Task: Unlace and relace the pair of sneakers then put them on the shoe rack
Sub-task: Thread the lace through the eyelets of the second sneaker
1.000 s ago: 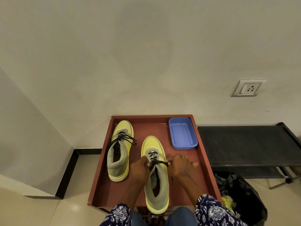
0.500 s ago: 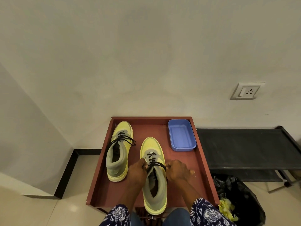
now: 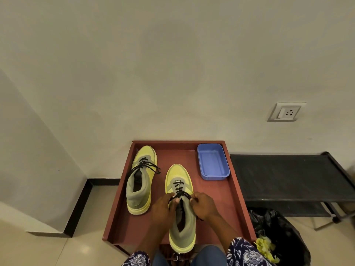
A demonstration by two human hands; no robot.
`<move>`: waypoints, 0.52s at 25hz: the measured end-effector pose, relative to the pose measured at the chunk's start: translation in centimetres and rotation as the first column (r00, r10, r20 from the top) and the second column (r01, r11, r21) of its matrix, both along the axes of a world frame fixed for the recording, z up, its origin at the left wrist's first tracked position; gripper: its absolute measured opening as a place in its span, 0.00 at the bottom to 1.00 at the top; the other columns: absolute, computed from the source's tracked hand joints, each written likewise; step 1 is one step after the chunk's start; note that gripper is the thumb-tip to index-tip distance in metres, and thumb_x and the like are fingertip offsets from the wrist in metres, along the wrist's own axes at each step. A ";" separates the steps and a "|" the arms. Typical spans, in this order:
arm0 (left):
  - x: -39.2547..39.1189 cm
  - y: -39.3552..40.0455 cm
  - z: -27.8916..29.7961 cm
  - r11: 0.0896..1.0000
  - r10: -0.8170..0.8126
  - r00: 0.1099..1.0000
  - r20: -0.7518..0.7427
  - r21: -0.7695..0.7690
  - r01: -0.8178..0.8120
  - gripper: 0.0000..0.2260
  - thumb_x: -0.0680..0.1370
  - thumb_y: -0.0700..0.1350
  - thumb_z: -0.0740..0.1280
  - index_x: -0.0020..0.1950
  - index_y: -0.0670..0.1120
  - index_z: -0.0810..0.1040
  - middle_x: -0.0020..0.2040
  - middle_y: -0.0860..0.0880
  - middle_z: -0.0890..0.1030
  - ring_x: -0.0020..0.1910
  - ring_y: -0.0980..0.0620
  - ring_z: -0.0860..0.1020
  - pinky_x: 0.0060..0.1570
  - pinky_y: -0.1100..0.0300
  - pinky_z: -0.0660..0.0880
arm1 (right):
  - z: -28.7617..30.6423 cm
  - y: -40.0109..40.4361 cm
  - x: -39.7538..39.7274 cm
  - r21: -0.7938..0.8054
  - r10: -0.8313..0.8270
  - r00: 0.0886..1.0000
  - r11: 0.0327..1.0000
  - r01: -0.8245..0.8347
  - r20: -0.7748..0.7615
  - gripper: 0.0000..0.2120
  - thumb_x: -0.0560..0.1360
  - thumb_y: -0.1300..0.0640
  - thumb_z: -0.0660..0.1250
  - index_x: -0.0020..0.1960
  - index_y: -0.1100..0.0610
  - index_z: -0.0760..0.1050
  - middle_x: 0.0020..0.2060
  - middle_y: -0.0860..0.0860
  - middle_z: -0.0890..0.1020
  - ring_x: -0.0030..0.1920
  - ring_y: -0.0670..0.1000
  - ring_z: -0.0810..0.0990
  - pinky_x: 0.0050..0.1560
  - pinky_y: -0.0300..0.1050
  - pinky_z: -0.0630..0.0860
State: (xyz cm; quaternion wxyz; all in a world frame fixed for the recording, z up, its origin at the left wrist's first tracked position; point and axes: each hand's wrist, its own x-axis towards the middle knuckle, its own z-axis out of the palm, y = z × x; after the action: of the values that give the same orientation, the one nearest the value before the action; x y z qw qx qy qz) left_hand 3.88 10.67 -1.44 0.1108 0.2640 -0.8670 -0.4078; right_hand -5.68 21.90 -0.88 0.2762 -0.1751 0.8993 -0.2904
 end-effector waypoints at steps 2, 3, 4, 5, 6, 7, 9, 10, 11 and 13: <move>0.4 0.1 0.0 0.999 -0.020 1.000 -0.009 0.034 0.020 0.18 0.72 0.53 0.60 0.54 0.44 0.80 0.49 0.48 0.83 0.48 0.50 0.79 0.44 0.68 0.69 | 0.2 0.0 0.1 -0.019 0.013 1.000 1.000 -0.013 -0.001 0.09 0.77 0.55 0.59 0.39 0.51 0.73 0.47 0.54 0.81 0.44 0.51 0.73 0.43 0.40 0.67; 0.5 0.1 0.2 1.000 -0.022 1.000 0.005 0.023 0.021 0.18 0.71 0.51 0.60 0.53 0.43 0.80 0.48 0.47 0.83 0.48 0.49 0.80 0.42 0.70 0.69 | 0.2 0.1 0.1 -0.028 0.008 1.000 1.000 -0.008 -0.010 0.12 0.77 0.55 0.60 0.36 0.48 0.68 0.47 0.55 0.81 0.44 0.50 0.72 0.42 0.39 0.65; 0.5 0.0 0.2 1.000 -0.029 0.999 0.015 0.012 0.029 0.16 0.72 0.49 0.61 0.53 0.42 0.80 0.48 0.46 0.83 0.48 0.48 0.80 0.42 0.70 0.68 | 0.2 0.2 0.2 -0.025 -0.001 1.000 1.000 0.001 -0.017 0.14 0.77 0.56 0.60 0.34 0.47 0.65 0.48 0.55 0.80 0.44 0.49 0.71 0.42 0.38 0.64; 0.5 -0.1 0.3 1.000 -0.027 0.999 0.037 0.002 0.026 0.14 0.73 0.47 0.62 0.53 0.42 0.80 0.48 0.45 0.83 0.48 0.47 0.80 0.42 0.67 0.69 | 0.2 0.3 0.2 -0.026 -0.009 1.000 1.000 0.008 -0.023 0.16 0.77 0.57 0.60 0.33 0.46 0.63 0.47 0.55 0.80 0.44 0.49 0.71 0.42 0.37 0.63; 0.5 -0.2 0.3 1.000 -0.027 0.998 0.061 -0.008 0.027 0.11 0.75 0.45 0.64 0.53 0.42 0.80 0.49 0.45 0.83 0.49 0.47 0.80 0.44 0.64 0.70 | 0.2 0.3 0.2 -0.028 -0.016 1.000 1.000 0.015 -0.024 0.16 0.77 0.58 0.59 0.33 0.46 0.62 0.47 0.54 0.80 0.44 0.49 0.71 0.42 0.37 0.63; 0.5 -0.3 0.4 1.000 -0.024 0.996 0.084 -0.014 0.025 0.09 0.76 0.42 0.65 0.52 0.41 0.81 0.49 0.45 0.83 0.49 0.47 0.80 0.46 0.62 0.70 | 0.2 0.3 0.2 -0.030 -0.025 1.000 0.999 0.024 -0.017 0.16 0.77 0.59 0.59 0.33 0.46 0.62 0.46 0.54 0.79 0.44 0.49 0.71 0.42 0.37 0.63; 0.5 -0.5 0.3 0.999 -0.039 0.994 0.101 -0.017 0.041 0.08 0.76 0.39 0.65 0.53 0.41 0.81 0.50 0.45 0.83 0.50 0.47 0.79 0.47 0.61 0.70 | 0.0 0.4 0.2 -0.037 -0.044 0.999 0.998 0.044 0.000 0.14 0.78 0.60 0.58 0.35 0.47 0.64 0.45 0.53 0.78 0.44 0.50 0.71 0.42 0.38 0.64; 0.5 -0.5 0.3 0.999 -0.043 0.994 0.098 -0.015 0.045 0.09 0.76 0.39 0.65 0.53 0.41 0.81 0.51 0.45 0.83 0.51 0.48 0.79 0.46 0.63 0.69 | -0.1 0.4 0.3 -0.047 -0.052 0.999 0.998 0.052 0.002 0.11 0.78 0.60 0.57 0.37 0.49 0.66 0.45 0.52 0.77 0.45 0.50 0.72 0.43 0.38 0.65; 0.7 -0.4 0.6 0.999 -0.038 0.993 0.112 -0.015 0.040 0.09 0.76 0.38 0.64 0.54 0.41 0.80 0.51 0.45 0.82 0.52 0.48 0.79 0.45 0.65 0.68 | -0.2 0.4 0.3 -0.055 -0.064 0.998 0.996 0.064 0.007 0.08 0.78 0.60 0.57 0.41 0.52 0.69 0.46 0.53 0.78 0.45 0.50 0.72 0.44 0.39 0.66; 1.1 -0.4 0.8 0.999 -0.030 0.992 0.126 -0.019 0.032 0.10 0.76 0.37 0.63 0.55 0.41 0.80 0.52 0.44 0.82 0.52 0.47 0.79 0.45 0.65 0.67 | -0.4 0.5 0.6 -0.080 -0.103 0.994 0.991 0.105 0.025 0.07 0.78 0.62 0.56 0.49 0.56 0.72 0.50 0.54 0.80 0.46 0.50 0.73 0.45 0.38 0.67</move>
State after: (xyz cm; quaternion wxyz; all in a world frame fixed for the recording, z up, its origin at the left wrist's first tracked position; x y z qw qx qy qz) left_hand 4.94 10.24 -0.67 0.0523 0.2745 -0.8804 -0.3831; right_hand -5.10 22.43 -1.24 0.2625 -0.1360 0.8918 -0.3425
